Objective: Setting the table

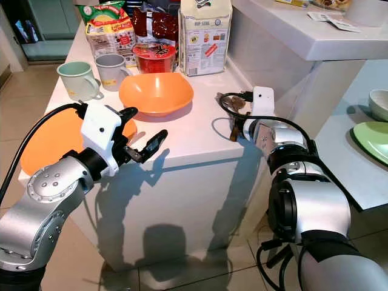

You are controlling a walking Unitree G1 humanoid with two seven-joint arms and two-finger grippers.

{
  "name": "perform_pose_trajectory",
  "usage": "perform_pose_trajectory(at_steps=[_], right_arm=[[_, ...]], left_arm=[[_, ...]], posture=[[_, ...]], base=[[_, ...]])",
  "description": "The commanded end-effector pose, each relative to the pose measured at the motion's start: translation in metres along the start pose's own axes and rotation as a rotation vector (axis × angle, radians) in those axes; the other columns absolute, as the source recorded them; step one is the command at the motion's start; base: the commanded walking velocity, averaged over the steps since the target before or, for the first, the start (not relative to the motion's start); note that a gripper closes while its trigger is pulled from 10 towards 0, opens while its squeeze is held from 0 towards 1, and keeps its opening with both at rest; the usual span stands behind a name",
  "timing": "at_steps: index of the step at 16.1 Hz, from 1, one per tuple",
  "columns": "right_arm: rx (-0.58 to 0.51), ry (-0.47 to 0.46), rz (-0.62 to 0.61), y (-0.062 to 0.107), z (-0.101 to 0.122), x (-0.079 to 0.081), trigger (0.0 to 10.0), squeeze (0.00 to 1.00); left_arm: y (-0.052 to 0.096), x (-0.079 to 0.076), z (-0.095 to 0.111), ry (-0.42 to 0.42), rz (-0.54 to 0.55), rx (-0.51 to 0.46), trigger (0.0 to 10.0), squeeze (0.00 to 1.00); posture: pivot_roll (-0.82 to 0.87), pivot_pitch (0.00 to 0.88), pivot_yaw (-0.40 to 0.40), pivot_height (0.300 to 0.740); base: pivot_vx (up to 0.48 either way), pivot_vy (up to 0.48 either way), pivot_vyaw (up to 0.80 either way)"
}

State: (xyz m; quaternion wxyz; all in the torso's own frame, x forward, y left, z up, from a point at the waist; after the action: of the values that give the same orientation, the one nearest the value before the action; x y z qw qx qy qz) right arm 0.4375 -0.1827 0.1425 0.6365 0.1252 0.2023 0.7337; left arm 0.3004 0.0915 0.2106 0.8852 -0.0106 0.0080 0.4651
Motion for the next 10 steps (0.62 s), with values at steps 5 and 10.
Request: perform_pose_trajectory(at_steps=[5, 10], right_arm=[[0.051, -0.044, -0.024, 0.001, -0.015, -0.007, 0.0, 0.0], [0.027, -0.066, -0.062, 0.002, -0.011, -0.014, 0.0, 0.0]], left_arm=[[-0.001, -0.004, 0.001, -0.005, -0.026, 0.006, 10.0, 0.0], [-0.002, -0.002, 0.003, -0.007, -0.021, -0.002, 10.0, 0.0]], posture=[[0.06, 0.0, -0.012, 0.74], [0.06, 0.0, -0.01, 0.74]], base=[[0.0, 0.0, 0.0], [0.0, 0.0, 0.0]])
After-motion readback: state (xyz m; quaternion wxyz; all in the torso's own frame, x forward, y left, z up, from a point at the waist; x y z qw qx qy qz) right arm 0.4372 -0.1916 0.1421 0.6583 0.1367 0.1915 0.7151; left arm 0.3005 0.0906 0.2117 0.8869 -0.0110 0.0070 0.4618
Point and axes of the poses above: a point about 5 cm out from each wrist's last joint towards the gripper, its own y axis pointing back from the gripper into the wrist, its own z axis along the axis of the wrist's last joint, x = y × z, the point moved 4 cm from there along -y, pointing out of the wrist towards the gripper, and after that the axes turned 14 degrees about y, right-handed, at the moved point
